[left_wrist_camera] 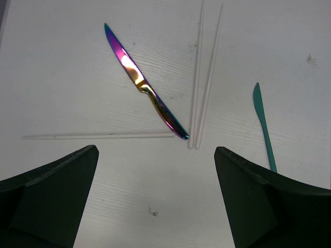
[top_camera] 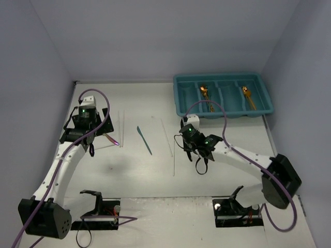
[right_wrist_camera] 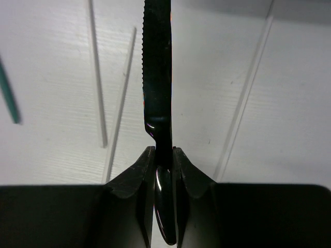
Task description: Sort the eating utensils into containers
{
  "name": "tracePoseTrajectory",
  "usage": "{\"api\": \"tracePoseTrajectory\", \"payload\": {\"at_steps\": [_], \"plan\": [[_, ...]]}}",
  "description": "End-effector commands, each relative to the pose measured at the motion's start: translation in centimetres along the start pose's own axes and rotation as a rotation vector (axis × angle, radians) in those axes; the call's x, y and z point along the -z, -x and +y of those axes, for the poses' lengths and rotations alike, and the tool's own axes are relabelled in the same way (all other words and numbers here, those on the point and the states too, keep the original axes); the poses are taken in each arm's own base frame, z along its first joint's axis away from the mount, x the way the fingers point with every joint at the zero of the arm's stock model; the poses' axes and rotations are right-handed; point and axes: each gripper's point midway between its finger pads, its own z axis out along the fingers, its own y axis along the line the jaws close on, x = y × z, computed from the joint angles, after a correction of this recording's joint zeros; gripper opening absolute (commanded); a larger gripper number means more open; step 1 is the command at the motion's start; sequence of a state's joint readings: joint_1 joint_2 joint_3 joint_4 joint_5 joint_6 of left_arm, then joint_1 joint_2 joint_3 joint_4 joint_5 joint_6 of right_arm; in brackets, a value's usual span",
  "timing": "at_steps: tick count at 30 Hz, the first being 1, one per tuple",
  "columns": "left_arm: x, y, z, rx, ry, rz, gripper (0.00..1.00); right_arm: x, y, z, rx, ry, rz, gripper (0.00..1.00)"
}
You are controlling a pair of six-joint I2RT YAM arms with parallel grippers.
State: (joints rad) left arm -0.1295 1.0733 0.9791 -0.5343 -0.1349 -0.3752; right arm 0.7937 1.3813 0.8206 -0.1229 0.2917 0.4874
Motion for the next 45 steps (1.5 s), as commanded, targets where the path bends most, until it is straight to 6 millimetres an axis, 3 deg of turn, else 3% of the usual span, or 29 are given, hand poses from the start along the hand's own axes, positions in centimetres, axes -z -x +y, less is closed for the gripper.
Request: {"api": "tracePoseTrajectory", "payload": {"at_steps": [1, 4, 7, 8, 11, 13, 14, 17, 18, 20, 21, 24, 26, 30, 35, 36, 41, 45], "plan": [[0.6, 2.4, -0.3, 0.023, -0.015, -0.075, 0.94, 4.9, 8.7, 0.1, -0.019, 0.005, -0.251, 0.0], [0.6, 2.3, -0.4, 0.025, -0.016, -0.074, 0.94, 5.5, 12.2, -0.5, 0.0, -0.044, -0.314, 0.0], [0.5, 2.3, -0.3, 0.026, -0.015, -0.073, 0.94, 3.8, 15.8, -3.1, 0.024, -0.114, -0.318, 0.0], [0.5, 2.3, -0.3, 0.026, -0.014, -0.073, 0.94, 2.9, 17.4, -4.1, 0.007, -0.132, -0.322, 0.0], [0.3, 2.2, -0.2, 0.025, -0.004, -0.069, 0.94, 0.0, 21.2, -4.3, 0.042, -0.11, -0.327, 0.0], [0.3, 2.1, -0.1, 0.024, 0.001, -0.068, 0.94, -3.4, 22.1, -4.6, 0.071, -0.104, -0.288, 0.0], [0.2, 2.1, -0.1, 0.022, 0.003, -0.066, 0.94, -3.6, 24.3, -4.9, 0.053, -0.101, -0.324, 0.0], [0.1, 2.0, 0.0, 0.019, 0.01, -0.064, 0.94, -7.9, 24.8, -4.9, 0.05, -0.098, -0.286, 0.0], [0.1, 2.0, 0.0, 0.019, 0.01, -0.064, 0.94, -7.5, 26.0, -5.1, 0.041, -0.099, -0.311, 0.0], [0.0, 1.9, 0.0, 0.018, 0.009, -0.059, 0.94, -10.6, 27.0, -5.3, 0.034, -0.122, -0.307, 0.0], [-0.1, 1.9, -0.1, 0.018, 0.008, -0.058, 0.94, -11.6, 26.4, -5.4, 0.037, -0.127, -0.288, 0.0], [-0.3, 1.7, -0.2, 0.017, 0.005, -0.049, 0.94, -14.0, 27.5, -5.2, 0.023, -0.128, -0.294, 0.0], [-0.4, 1.6, -0.3, 0.015, 0.003, -0.043, 0.94, -15.0, 27.1, -5.0, 0.015, -0.123, -0.282, 0.11], [-0.4, 1.7, -0.3, 0.018, -0.001, -0.043, 0.94, -13.2, 27.6, -4.5, 0.013, -0.112, -0.304, 0.37], [-0.1, 1.8, -0.5, 0.023, -0.012, -0.048, 0.94, -8.1, 27.2, -2.2, 0.07, -0.058, -0.336, 0.52], [-0.1, 1.8, -0.5, 0.022, -0.015, -0.049, 0.94, -6.3, 27.6, -1.5, 0.064, -0.035, -0.36, 0.53], [0.4, 2.3, -0.3, 0.025, -0.009, -0.071, 0.94, -2.8, 21.5, 5.1, 0.177, 0.067, -0.315, 0.55], [0.7, 2.5, -0.1, 0.027, -0.006, -0.083, 0.94, -2.0, 16.0, 9.6, 0.201, 0.174, -0.239, 0.56]]}}
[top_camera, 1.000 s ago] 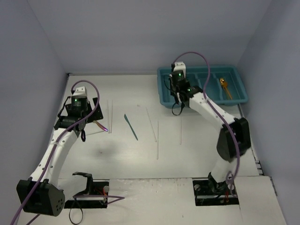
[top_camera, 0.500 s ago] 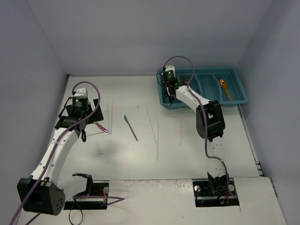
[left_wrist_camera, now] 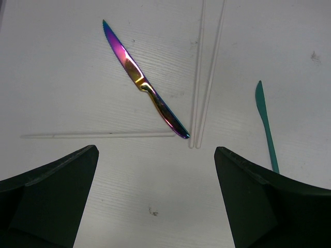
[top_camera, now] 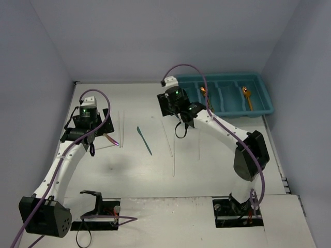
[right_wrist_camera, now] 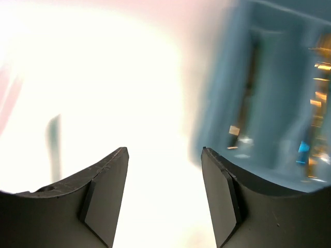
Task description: Sort the eating utensils into containers
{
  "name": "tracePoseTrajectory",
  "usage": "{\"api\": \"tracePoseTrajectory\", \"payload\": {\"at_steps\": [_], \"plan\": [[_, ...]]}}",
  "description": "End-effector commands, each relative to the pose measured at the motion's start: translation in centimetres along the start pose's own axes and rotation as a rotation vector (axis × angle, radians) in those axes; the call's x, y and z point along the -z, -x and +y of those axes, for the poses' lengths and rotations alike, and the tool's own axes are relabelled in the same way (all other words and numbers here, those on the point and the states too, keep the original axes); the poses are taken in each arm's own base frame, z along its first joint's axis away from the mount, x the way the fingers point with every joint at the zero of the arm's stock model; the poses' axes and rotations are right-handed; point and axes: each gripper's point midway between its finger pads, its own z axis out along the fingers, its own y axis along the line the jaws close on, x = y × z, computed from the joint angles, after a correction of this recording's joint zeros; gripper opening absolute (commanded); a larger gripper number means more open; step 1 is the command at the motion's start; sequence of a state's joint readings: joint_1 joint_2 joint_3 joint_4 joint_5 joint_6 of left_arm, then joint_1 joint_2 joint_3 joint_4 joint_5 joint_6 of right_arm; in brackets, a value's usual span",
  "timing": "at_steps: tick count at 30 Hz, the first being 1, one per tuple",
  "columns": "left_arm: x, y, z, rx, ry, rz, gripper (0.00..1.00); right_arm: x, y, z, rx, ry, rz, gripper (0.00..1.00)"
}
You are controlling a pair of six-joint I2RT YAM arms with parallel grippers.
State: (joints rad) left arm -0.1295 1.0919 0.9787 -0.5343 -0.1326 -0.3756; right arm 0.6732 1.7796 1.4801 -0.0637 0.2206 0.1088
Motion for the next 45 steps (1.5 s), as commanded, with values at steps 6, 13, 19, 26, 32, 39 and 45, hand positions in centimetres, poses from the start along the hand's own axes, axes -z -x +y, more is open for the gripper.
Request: {"api": "tracePoseTrajectory", "payload": {"at_steps": [6, 13, 19, 26, 32, 39, 45], "plan": [[1.6, 3.0, 0.1, 0.04, -0.006, -0.118, 0.94, 2.1, -9.9, 11.6, 0.034, 0.202, 0.161, 0.56], [2.2, 3.3, 1.0, 0.056, 0.038, -0.141, 0.94, 0.7, -13.9, 15.9, 0.034, 0.241, 0.242, 0.55], [2.9, 3.6, 2.2, 0.075, 0.093, -0.179, 0.94, -1.8, -16.1, 15.8, 0.013, 0.156, 0.273, 0.53], [2.7, 3.6, 2.1, 0.075, 0.092, -0.174, 0.94, -3.3, -17.7, 15.5, 0.037, 0.123, 0.297, 0.32], [2.4, 3.3, 2.1, 0.074, 0.093, -0.162, 0.94, -3.4, -15.6, 16.7, 0.062, 0.183, 0.266, 0.0], [1.7, 2.8, 2.1, 0.072, 0.103, -0.135, 0.94, -1.1, -3.3, 13.6, 0.082, 0.121, 0.015, 0.0], [1.2, 2.4, 2.0, 0.073, 0.111, -0.112, 0.94, 0.5, 5.6, 3.4, -0.01, -0.049, -0.141, 0.0]]}}
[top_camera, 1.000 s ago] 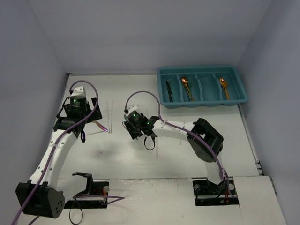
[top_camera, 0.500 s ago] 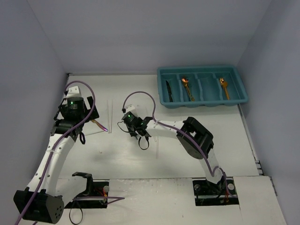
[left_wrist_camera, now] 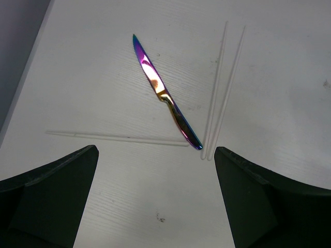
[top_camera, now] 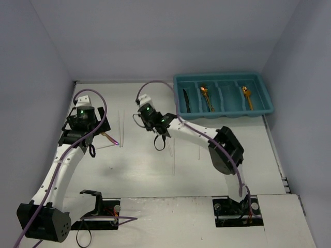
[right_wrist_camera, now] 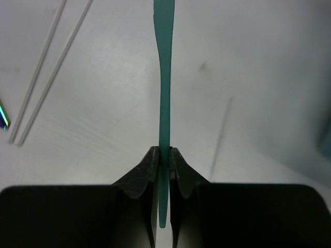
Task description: Sort the eating utensils into containers
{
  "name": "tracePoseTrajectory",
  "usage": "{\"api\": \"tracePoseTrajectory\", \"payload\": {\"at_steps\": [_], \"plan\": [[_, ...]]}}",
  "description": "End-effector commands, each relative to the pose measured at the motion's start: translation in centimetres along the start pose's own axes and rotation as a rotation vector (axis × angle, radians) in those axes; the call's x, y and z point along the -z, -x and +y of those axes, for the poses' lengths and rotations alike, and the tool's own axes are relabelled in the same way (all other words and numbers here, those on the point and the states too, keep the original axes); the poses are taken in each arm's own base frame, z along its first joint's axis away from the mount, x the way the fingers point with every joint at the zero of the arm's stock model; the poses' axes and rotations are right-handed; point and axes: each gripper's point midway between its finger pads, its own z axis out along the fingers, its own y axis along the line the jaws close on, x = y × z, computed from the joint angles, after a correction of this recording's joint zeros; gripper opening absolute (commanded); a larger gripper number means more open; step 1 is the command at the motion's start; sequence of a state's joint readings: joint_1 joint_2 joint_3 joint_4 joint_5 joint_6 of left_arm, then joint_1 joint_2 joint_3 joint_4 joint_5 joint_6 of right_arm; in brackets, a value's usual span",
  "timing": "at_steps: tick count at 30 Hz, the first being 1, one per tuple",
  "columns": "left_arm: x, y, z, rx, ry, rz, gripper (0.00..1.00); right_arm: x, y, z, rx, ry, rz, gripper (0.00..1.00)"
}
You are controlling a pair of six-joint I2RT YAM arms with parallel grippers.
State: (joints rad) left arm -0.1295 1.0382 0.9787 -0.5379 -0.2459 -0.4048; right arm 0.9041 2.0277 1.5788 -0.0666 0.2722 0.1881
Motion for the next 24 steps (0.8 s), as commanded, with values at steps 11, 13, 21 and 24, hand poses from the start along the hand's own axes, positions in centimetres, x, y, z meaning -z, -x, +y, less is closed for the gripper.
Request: {"api": "tracePoseTrajectory", "payload": {"at_steps": [11, 13, 21, 24], "plan": [[-1.1, -0.7, -1.7, 0.167, -0.03, 0.059, 0.94, -0.5, 10.0, -23.5, -0.28, -0.272, -0.189, 0.04], [-1.6, -1.4, -1.8, 0.186, -0.018, 0.086, 0.94, -2.5, 9.1, -24.0, -0.292, -0.253, -0.162, 0.12], [-3.2, -3.2, -2.6, 0.258, 0.005, 0.177, 0.94, -3.4, 9.9, -26.2, -0.319, -0.225, -0.179, 0.48], [-4.3, -3.9, -2.9, 0.285, 0.028, 0.213, 0.94, -0.9, 10.7, -26.9, -0.292, -0.238, -0.204, 0.49]]}}
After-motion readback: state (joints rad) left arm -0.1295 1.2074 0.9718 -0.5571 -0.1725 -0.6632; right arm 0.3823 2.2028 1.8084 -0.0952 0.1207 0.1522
